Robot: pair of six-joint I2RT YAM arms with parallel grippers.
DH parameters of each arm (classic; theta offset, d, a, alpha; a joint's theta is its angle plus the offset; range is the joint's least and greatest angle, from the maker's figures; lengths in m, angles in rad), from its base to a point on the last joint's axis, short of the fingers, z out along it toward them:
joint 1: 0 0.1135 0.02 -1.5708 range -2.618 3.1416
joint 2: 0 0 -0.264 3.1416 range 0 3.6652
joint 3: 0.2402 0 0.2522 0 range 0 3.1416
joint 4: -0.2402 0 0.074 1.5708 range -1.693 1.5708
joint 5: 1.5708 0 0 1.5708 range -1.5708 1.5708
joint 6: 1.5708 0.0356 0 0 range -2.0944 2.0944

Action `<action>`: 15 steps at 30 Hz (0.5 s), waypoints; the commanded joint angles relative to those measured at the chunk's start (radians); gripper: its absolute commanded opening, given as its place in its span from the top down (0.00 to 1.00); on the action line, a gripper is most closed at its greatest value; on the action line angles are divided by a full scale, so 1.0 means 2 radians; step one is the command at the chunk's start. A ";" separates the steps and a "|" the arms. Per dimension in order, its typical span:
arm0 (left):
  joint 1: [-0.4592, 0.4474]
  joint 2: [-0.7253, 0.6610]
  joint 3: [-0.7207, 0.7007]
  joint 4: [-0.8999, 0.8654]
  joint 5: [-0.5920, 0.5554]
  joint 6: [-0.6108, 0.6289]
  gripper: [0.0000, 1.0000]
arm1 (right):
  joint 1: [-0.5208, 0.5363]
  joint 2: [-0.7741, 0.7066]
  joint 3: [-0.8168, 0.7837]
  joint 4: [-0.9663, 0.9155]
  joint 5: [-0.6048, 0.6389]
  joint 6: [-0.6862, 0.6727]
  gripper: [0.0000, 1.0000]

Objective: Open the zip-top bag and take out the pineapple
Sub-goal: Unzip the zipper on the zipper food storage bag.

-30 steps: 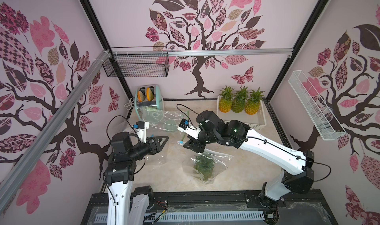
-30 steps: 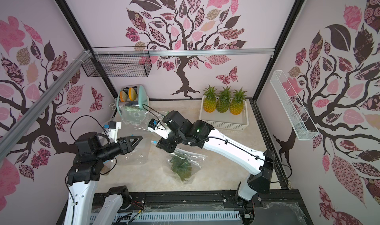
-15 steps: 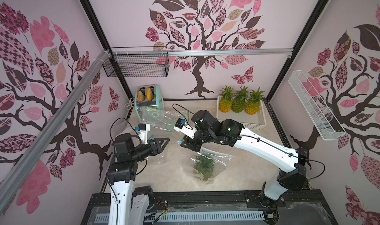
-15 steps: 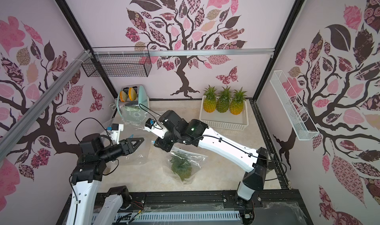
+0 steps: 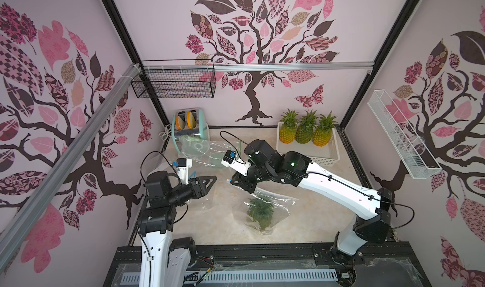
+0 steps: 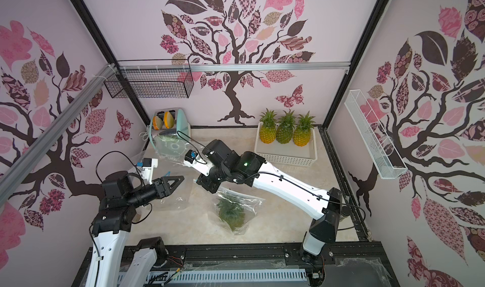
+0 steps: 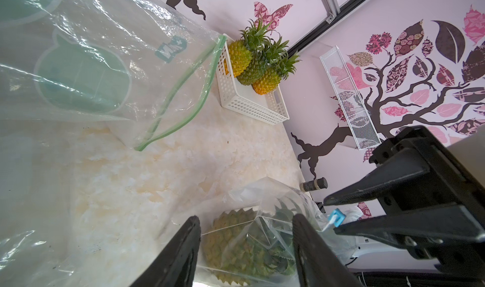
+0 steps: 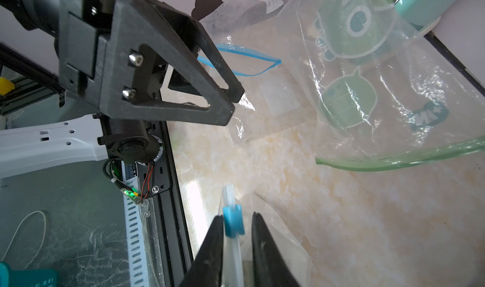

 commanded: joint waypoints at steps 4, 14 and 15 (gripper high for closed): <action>0.002 -0.002 -0.006 0.025 0.013 -0.006 0.41 | 0.003 -0.001 0.025 -0.008 -0.006 -0.002 0.80; 0.002 0.000 -0.010 0.034 0.023 -0.010 0.40 | 0.003 0.001 0.027 -0.018 -0.009 -0.008 0.84; 0.002 0.000 -0.009 0.035 0.024 -0.010 0.40 | 0.003 0.001 0.027 -0.018 -0.008 -0.008 0.86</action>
